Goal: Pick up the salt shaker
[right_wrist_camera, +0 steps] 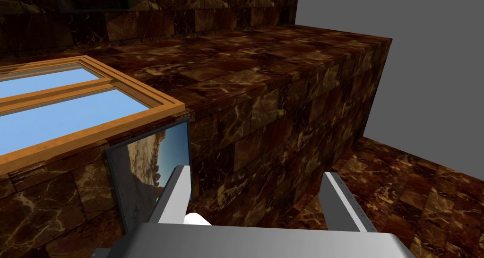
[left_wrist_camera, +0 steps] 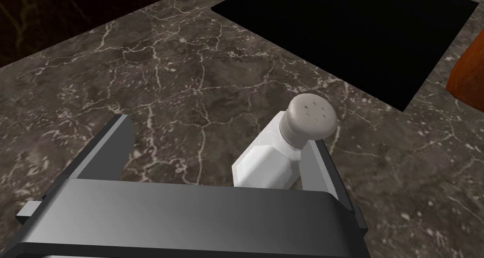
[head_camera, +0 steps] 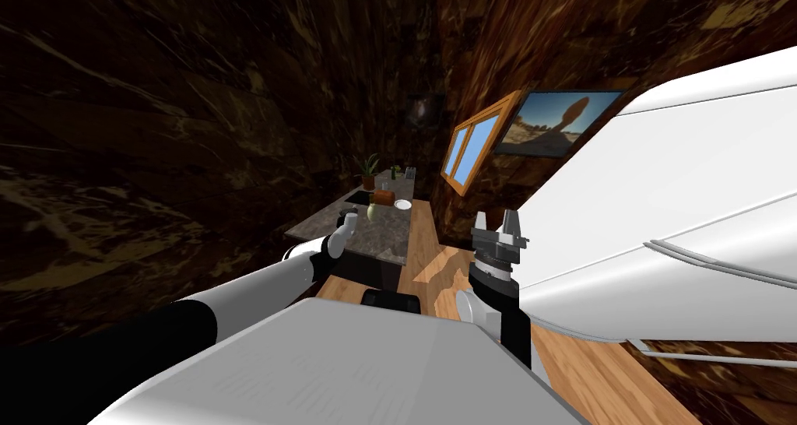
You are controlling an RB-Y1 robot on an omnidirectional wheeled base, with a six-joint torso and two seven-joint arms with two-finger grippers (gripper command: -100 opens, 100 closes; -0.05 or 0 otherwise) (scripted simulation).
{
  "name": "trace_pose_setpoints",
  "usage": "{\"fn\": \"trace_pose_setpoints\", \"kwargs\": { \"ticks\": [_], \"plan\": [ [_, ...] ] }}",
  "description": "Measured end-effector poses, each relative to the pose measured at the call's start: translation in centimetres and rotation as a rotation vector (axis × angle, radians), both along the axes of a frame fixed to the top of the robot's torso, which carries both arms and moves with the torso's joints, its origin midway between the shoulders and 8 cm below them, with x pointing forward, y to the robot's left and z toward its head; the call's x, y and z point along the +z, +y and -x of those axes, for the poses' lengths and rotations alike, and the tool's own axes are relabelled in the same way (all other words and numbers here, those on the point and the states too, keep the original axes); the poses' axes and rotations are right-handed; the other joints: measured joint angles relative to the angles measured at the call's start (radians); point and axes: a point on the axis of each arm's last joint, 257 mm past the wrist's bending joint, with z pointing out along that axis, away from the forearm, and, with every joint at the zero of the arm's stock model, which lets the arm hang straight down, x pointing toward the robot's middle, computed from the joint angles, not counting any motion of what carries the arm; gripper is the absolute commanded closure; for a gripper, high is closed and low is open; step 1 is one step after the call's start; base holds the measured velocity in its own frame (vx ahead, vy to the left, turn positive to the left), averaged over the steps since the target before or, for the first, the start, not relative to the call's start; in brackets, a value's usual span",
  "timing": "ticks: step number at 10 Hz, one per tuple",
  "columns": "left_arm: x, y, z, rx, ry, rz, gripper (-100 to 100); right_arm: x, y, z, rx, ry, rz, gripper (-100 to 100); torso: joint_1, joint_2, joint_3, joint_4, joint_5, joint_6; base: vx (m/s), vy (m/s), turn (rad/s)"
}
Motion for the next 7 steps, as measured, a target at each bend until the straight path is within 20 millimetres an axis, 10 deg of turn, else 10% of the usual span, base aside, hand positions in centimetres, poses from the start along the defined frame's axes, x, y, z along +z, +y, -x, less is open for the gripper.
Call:
{"fn": "trace_pose_setpoints", "kwargs": {
  "ticks": [3, 4, 7],
  "plan": [
    [-0.03, 0.09, 0.07, 0.004, -0.004, 0.006, -100, 0.00, 0.00, 0.00, 0.000, 0.000, 0.000, 0, 0.001, -0.001, -0.001, -0.001, 0.000, -0.004, 0.000, 0.000, 0.000],
    [-0.07, 0.04, 0.06, 0.002, -0.002, 0.004, 100, 0.00, 0.00, 0.00, 0.000, 0.000, 0.000, 0, 0.001, -0.001, -0.001, -0.001, 0.000, -0.005, 0.001, -0.001, -0.026],
    [0.22, 0.06, -0.07, 0.005, -0.010, 0.008, 100, 0.00, 0.00, 0.00, 0.000, 0.000, 0.000, 0, 0.001, 0.000, -0.001, -0.003, -0.001, -0.005, 0.000, -0.001, 0.008]
  ]
}}
